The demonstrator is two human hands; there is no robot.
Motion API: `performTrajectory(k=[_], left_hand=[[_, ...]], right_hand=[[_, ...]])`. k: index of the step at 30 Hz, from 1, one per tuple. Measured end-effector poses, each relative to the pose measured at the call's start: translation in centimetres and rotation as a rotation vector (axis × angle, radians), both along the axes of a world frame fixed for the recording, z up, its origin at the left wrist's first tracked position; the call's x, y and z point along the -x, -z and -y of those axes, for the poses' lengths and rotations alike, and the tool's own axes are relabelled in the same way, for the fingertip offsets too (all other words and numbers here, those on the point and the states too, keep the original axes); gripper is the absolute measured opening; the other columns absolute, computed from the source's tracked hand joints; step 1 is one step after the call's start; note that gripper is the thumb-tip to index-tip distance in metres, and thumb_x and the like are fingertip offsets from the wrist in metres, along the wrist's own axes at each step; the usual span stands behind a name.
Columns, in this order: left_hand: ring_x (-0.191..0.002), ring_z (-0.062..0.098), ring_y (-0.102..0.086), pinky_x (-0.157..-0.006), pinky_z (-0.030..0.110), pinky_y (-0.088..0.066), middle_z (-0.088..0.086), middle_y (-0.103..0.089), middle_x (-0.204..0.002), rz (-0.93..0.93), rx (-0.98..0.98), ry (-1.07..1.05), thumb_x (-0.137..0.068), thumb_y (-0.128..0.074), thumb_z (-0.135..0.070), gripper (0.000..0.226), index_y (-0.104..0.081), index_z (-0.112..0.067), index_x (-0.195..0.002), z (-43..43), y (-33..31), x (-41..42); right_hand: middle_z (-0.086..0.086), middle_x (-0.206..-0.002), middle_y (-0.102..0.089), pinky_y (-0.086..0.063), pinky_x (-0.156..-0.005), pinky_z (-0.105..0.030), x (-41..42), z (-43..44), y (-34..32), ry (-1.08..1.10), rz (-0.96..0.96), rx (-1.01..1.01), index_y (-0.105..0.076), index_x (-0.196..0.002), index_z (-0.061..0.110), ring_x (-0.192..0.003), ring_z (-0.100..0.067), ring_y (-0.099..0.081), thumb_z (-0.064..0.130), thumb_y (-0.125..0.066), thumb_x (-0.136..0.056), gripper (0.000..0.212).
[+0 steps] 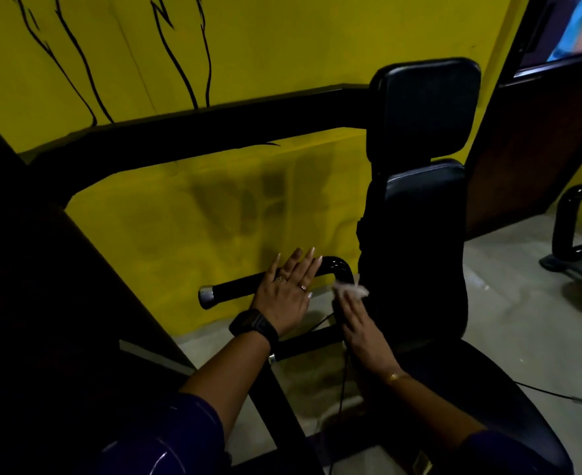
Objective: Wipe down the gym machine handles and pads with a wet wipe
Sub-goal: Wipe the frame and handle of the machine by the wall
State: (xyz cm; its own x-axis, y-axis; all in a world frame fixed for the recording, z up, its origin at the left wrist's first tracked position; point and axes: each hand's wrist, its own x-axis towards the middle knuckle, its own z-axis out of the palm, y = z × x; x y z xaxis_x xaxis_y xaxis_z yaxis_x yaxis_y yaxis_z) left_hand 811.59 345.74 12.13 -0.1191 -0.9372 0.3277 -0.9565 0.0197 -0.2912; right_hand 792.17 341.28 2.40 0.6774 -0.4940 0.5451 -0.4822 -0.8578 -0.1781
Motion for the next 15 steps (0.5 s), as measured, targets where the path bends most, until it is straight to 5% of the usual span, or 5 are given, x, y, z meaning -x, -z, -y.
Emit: performTrajectory(k=[3, 8, 12, 15], left_hand=[[-0.146, 0.023, -0.017, -0.118, 0.045, -0.003, 0.001, -0.019, -0.158, 0.01, 0.051, 0.018, -0.093, -0.026, -0.037, 0.067, -0.01, -0.016, -0.155, -0.5, 0.5, -0.5], [-0.147, 0.022, -0.015, -0.118, 0.043, -0.004, 0.001, -0.014, -0.16, 0.004, 0.074, 0.032, -0.094, -0.026, -0.036, 0.066, -0.01, -0.017, -0.155, -0.2, 1.1, -0.7], [-0.149, 0.02, -0.009, -0.119, 0.041, -0.002, 0.001, 0.011, -0.164, 0.011, 0.115, 0.083, -0.097, -0.024, -0.037, 0.065, -0.004, -0.018, -0.156, -0.8, 2.0, -1.8], [-0.146, 0.02, -0.018, -0.119, 0.041, -0.004, 0.001, 0.012, -0.163, -0.025, 0.173, 0.075, -0.097, -0.028, -0.035, 0.068, 0.0, -0.018, -0.156, -2.3, 2.7, -3.4]], right_hand=[[-0.004, -0.161, 0.011, -0.013, -0.12, -0.035, 2.1, 0.7, 1.5, -0.107, -0.169, 0.137, 0.005, -0.153, 0.008, -0.149, -0.019, 0.005, 0.018, -0.01, -0.105, 0.051], [-0.01, -0.161, -0.002, -0.002, -0.121, -0.038, 1.2, 2.8, -1.7, -0.022, -0.197, 0.216, -0.019, -0.15, 0.004, -0.149, -0.026, -0.004, 0.013, -0.038, -0.096, 0.059], [-0.011, -0.159, -0.013, -0.005, -0.119, -0.039, 2.8, 1.6, 0.7, -0.037, -0.327, 0.084, 0.002, -0.153, 0.01, -0.149, -0.024, 0.002, 0.018, -0.038, -0.089, 0.076], [-0.014, -0.155, -0.028, -0.001, -0.119, -0.034, 2.3, -2.0, 2.5, 0.042, -0.245, -0.168, 0.002, -0.154, 0.02, -0.148, -0.017, 0.006, 0.015, -0.035, -0.083, 0.08]])
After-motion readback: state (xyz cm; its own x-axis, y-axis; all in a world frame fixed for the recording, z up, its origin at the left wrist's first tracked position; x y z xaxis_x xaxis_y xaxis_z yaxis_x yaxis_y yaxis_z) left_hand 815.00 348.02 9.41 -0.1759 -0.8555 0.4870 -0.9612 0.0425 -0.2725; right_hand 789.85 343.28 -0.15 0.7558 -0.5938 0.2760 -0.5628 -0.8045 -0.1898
